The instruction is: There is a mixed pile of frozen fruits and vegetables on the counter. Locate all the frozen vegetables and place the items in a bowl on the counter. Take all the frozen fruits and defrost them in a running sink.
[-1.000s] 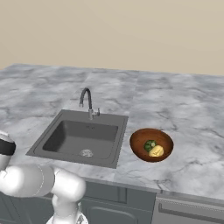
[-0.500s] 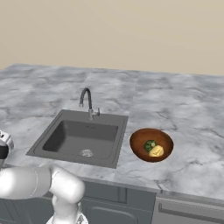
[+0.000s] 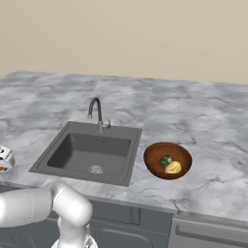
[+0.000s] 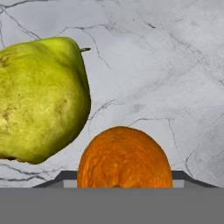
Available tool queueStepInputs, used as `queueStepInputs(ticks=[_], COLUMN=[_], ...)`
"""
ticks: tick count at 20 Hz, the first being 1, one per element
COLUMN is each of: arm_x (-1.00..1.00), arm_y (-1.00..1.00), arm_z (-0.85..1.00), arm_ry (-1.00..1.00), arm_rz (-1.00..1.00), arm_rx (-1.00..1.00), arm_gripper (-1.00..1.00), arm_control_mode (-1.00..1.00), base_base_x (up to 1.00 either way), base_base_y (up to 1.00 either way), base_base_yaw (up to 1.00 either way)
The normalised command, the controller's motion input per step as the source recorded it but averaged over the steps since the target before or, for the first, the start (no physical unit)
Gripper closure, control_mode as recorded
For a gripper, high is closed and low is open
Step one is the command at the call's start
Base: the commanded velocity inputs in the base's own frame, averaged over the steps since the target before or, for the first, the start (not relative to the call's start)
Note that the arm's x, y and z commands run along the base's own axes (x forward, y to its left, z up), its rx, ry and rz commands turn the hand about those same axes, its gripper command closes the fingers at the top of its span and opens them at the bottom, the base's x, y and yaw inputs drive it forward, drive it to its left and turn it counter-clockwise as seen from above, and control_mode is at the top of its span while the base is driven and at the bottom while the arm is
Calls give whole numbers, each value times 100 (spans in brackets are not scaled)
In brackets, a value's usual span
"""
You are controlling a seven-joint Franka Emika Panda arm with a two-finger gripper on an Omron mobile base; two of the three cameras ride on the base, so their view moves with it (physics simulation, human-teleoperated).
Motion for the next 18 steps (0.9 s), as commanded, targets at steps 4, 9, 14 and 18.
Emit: queueStepInputs(ticks=[4,9,14,18], arm_x=[0,2,19,33], arm_y=[-12,-66,-77,-62], arm_z=[8,36,16,0], arm_ry=[0,0,0,0], arm_rz=[0,0,0,0], arm_rx=[0,1,0,0], arm_gripper=[100,100,100,100], arm_control_mode=[-100,-100,-100,-100], base_base_x=[0,0,0,0], base_base_y=[0,0,0,0], base_base_yaw=[0,0,0,0])
